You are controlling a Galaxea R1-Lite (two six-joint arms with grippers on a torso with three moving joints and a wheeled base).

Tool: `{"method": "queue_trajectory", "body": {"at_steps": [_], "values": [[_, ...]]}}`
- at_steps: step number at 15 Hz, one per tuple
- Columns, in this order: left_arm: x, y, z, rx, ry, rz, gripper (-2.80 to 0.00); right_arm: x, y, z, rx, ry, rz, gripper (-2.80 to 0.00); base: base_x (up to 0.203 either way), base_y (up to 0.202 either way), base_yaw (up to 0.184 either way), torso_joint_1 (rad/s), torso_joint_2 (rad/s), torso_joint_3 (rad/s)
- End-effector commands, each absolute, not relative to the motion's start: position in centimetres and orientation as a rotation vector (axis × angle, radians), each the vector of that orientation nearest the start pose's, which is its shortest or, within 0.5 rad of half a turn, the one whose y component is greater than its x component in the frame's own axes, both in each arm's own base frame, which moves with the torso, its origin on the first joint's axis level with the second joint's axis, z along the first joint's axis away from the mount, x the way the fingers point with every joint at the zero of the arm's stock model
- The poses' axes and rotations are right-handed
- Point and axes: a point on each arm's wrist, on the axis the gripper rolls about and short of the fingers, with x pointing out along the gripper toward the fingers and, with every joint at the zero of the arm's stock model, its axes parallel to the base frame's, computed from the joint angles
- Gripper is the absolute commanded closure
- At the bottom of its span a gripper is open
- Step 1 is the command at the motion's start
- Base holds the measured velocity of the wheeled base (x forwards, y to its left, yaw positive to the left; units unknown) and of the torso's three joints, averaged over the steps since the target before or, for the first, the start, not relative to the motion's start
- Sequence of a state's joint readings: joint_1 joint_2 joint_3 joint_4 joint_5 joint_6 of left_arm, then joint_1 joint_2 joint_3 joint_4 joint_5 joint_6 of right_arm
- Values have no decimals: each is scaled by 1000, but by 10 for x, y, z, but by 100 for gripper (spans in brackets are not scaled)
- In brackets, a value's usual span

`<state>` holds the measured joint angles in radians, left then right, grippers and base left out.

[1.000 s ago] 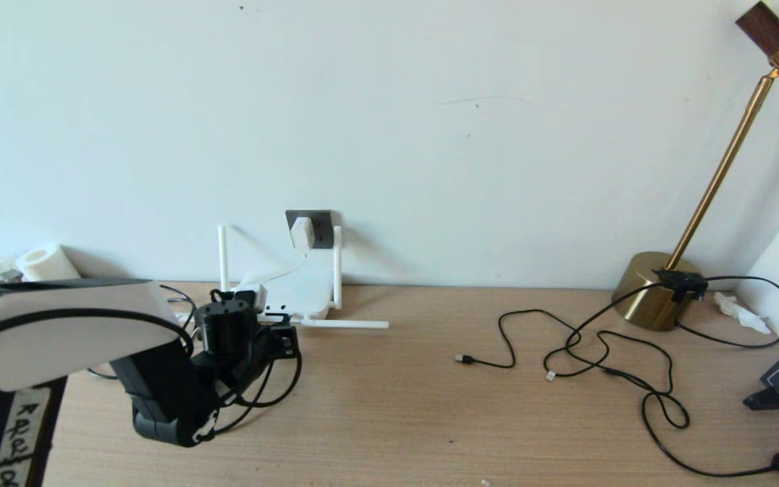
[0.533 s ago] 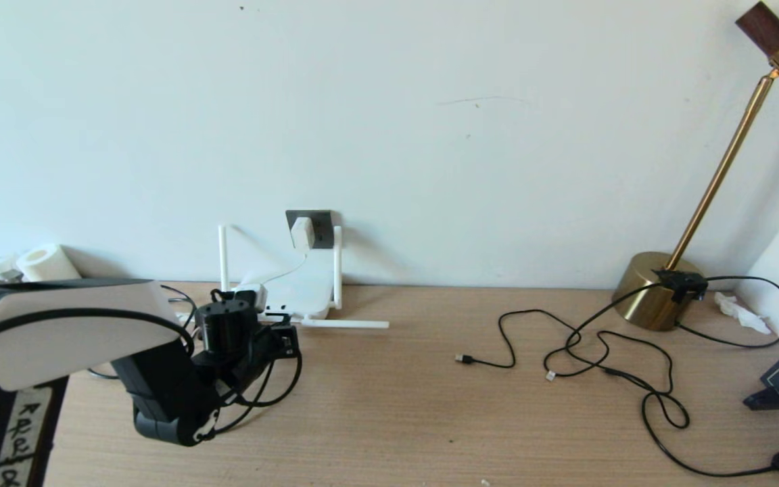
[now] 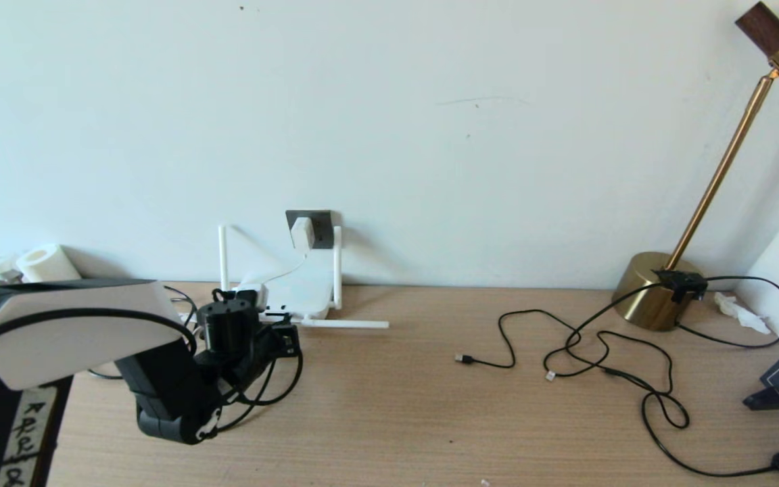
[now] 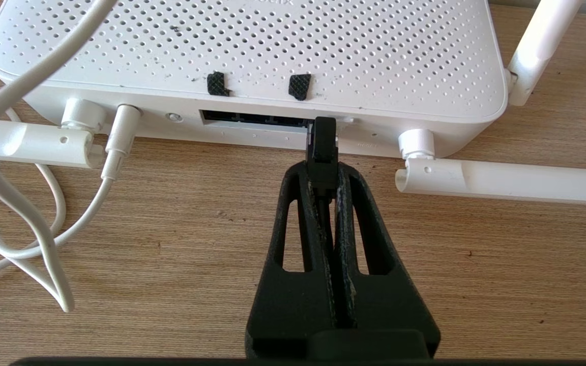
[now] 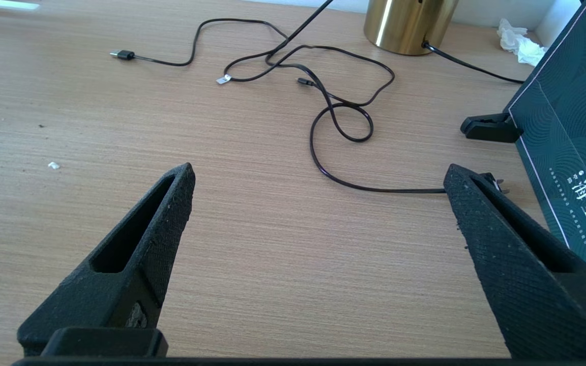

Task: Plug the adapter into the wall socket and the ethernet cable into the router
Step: Plug cable into router interface

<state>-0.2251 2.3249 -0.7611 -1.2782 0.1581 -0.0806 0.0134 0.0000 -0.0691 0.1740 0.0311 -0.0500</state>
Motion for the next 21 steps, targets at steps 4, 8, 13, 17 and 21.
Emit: {"method": "queue_trajectory", "body": {"at_steps": [4,8,13,17,21], "values": [[372,-80,16,-23,276,-52,0,-29,0,77,-50,106,49,-280,0,0,0,0,0,0],[374,-80,16,-24,275,-50,0,-29,0,77,-50,106,49,-280,0,0,0,0,0,0],[375,-80,14,-22,276,-49,0,-29,0,77,-50,106,47,-280,0,0,0,0,0,0],[375,-80,14,-22,276,-49,0,-29,0,77,-50,106,49,-280,0,0,0,0,0,0],[374,-80,18,-27,262,-55,0,-29,0,77,-50,106,49,-280,0,0,0,0,0,0]]}}
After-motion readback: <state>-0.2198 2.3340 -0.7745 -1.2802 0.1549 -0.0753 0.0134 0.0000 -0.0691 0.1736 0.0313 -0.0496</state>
